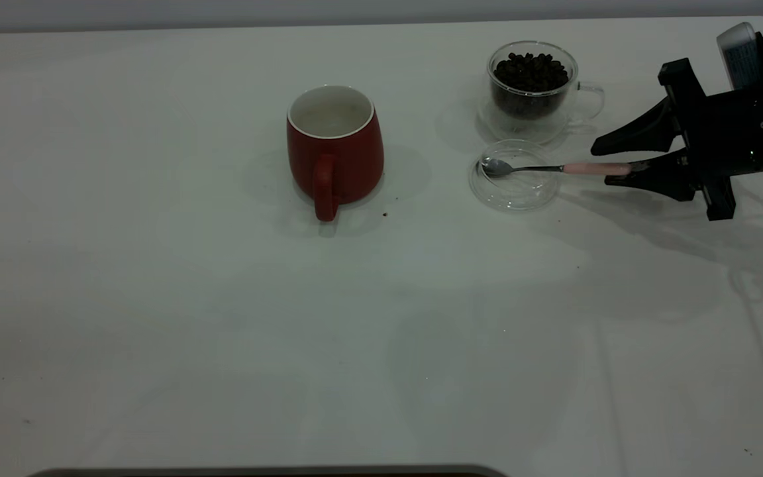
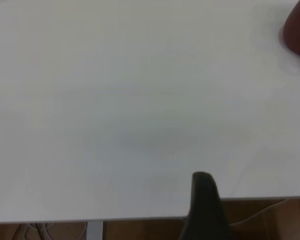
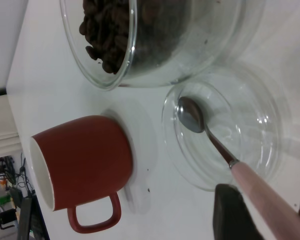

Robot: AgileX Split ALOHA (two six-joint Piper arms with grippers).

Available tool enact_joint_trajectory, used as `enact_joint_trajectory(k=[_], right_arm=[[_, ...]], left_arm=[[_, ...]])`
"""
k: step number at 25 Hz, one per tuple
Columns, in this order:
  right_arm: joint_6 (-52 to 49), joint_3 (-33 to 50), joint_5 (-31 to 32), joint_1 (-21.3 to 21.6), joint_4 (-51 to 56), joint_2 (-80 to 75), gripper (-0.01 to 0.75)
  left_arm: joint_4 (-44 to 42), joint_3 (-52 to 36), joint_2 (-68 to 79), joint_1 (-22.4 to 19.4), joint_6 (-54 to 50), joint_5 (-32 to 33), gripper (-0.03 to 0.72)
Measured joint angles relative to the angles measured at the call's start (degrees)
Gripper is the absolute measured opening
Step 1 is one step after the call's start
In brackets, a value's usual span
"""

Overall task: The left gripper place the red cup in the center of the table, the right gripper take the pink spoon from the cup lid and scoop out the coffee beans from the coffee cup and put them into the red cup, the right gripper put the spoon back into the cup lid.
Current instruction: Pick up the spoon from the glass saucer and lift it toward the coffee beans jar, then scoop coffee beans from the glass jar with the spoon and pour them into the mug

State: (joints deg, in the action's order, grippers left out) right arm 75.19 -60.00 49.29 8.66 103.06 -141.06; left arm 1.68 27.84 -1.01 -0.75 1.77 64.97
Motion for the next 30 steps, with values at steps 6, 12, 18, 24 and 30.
enact_joint_trajectory(k=[6,12,18,24,30], right_arm=[[1.28,-0.18,-0.08,0.0,0.0,0.0,0.21],[2.58,-0.18,0.93,0.45,-0.06,0.0,0.135],[3.18,-0.18,3.95,3.18,-3.67,0.0,0.113],[4.37,-0.18,6.23,3.6,-6.92,0.81,0.113],[4.47,-0.18,6.17,3.6,-10.96,8.42,0.113]], left_arm=[[0.0,0.0,0.0,0.0,0.0,0.0,0.586],[0.0,0.0,0.0,0.0,0.0,0.0,0.586],[0.0,0.0,0.0,0.0,0.0,0.0,0.586],[0.04,0.0,0.0,0.0,0.0,0.0,0.586],[0.04,0.0,0.0,0.0,-0.07,0.0,0.586]])
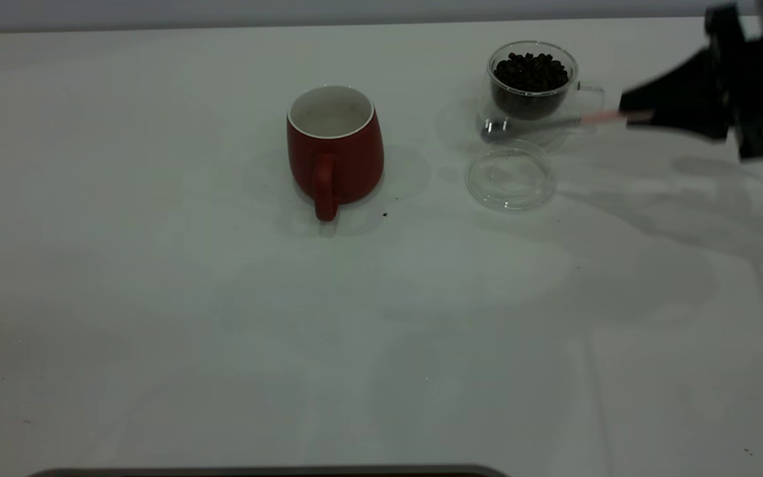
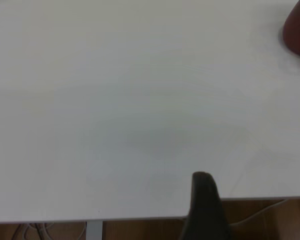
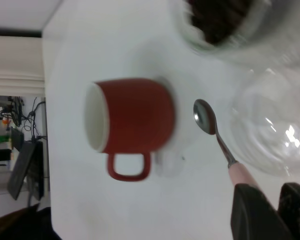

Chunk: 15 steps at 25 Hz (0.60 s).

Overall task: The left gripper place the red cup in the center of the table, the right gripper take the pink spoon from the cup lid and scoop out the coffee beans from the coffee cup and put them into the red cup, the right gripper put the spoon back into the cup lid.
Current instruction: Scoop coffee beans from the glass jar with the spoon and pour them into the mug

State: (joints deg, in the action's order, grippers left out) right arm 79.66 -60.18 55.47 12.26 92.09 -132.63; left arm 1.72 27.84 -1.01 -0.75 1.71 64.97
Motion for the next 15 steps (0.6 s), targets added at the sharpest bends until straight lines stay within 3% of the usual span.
enact_joint_trajectory(k=[9,15], right_arm=[[0.0,-1.81,-10.2,0.0,0.17,8.18,0.113],[-0.77,-6.53,-13.45,0.0,-0.95,8.18,0.113]], left_arm=[[0.0,0.0,0.0,0.0,-0.11,0.0,0.586],[0.0,0.0,0.0,0.0,-0.06,0.0,0.586]])
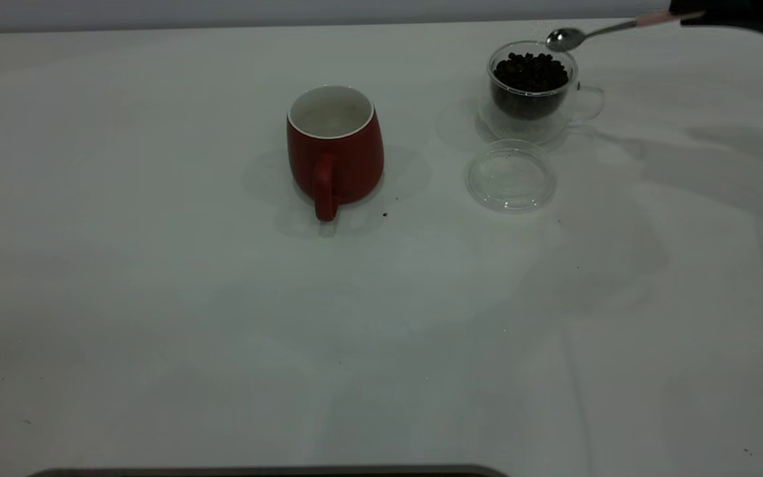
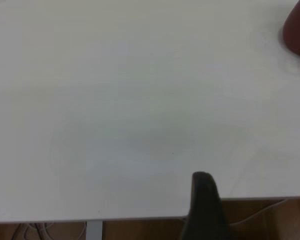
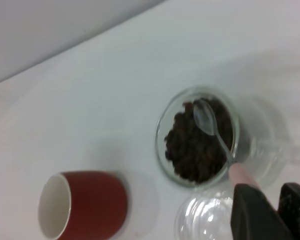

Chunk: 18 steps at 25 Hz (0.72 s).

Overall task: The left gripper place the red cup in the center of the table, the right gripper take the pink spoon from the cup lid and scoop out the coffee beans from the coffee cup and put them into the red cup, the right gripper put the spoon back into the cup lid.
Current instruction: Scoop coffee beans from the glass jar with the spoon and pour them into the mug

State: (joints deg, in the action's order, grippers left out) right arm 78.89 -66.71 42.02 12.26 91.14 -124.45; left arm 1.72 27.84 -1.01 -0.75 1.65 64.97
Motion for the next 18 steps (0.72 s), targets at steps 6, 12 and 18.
enact_joint_trajectory(k=[6,12,18], right_arm=[[-0.99,-2.77,-0.68,-0.89,-2.3,-1.33,0.113],[-0.56,-4.37,-1.57,-3.09,-2.8,-3.88,0.113],[-0.35,-4.55,-3.18,-3.23,-2.79,-4.79,0.113]], left_arm=[[0.0,0.0,0.0,0.0,0.0,0.0,0.586],[0.0,0.0,0.0,0.0,0.0,0.0,0.586],[0.0,0.0,0.0,0.0,0.0,0.0,0.586]])
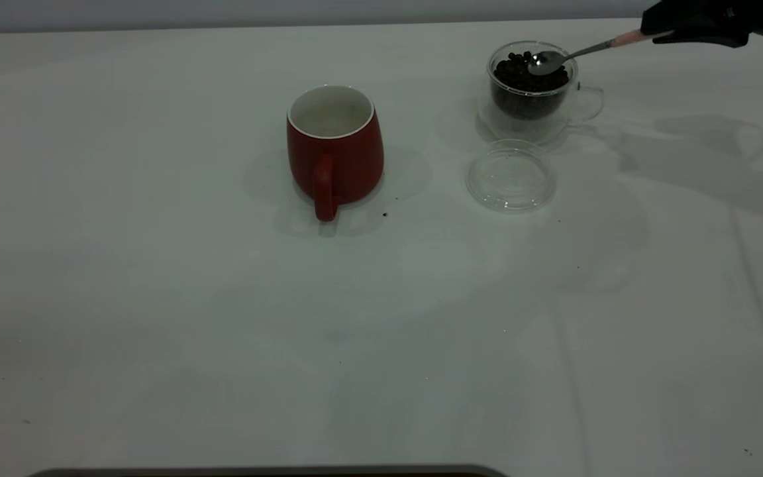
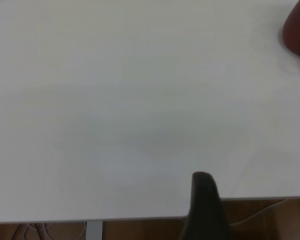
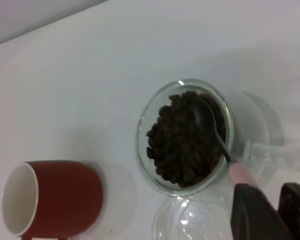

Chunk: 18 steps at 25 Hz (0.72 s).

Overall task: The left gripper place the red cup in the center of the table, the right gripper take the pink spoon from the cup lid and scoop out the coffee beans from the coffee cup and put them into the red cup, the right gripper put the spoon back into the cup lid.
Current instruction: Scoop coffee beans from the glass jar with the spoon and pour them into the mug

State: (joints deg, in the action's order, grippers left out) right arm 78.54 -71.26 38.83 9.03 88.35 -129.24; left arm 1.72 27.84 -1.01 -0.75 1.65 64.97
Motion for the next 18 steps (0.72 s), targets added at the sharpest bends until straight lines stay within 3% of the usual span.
enact_joint_trajectory(k=[18], right_arm=[[-7.75,-0.31,3.9,0.19,-1.26,-1.9,0.113]], left_arm=[[0.0,0.0,0.0,0.0,0.06,0.0,0.586]])
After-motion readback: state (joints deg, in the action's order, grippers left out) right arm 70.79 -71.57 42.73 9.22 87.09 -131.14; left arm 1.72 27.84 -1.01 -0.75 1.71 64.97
